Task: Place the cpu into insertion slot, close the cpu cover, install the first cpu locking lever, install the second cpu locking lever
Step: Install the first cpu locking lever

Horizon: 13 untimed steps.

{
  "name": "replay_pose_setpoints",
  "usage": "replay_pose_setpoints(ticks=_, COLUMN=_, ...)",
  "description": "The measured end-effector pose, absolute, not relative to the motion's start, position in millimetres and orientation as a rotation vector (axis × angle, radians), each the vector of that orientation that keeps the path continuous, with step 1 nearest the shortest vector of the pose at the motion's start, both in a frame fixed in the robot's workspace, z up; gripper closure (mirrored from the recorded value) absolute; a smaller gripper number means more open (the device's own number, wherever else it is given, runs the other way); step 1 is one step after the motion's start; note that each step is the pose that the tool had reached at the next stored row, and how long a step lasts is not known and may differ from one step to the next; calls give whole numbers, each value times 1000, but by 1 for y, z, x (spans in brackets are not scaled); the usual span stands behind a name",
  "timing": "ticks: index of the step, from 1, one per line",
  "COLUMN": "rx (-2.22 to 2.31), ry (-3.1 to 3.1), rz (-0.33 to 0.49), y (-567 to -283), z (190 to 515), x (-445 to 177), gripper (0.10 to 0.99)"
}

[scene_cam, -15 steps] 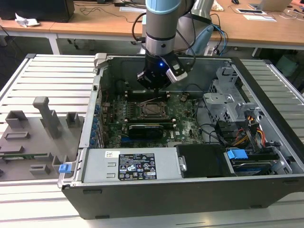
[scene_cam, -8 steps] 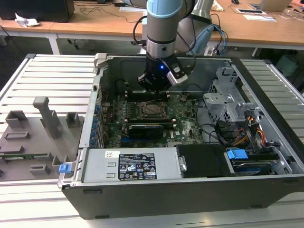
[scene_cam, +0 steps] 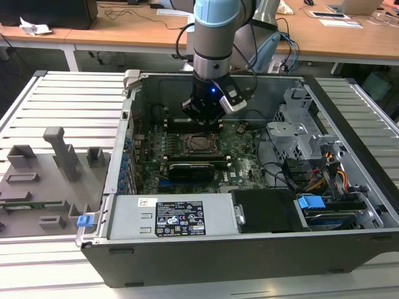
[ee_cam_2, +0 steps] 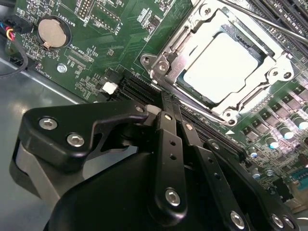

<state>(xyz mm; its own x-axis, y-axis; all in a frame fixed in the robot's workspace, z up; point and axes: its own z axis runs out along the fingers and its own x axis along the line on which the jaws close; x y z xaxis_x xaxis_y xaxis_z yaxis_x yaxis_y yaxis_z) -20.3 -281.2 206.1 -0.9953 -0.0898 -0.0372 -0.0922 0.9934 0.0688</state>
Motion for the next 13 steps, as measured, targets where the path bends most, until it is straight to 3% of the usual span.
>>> replay_pose_setpoints(ticks=13, rx=-141, ry=3103, rz=100, y=-281, z=207, x=-20, gripper=980)
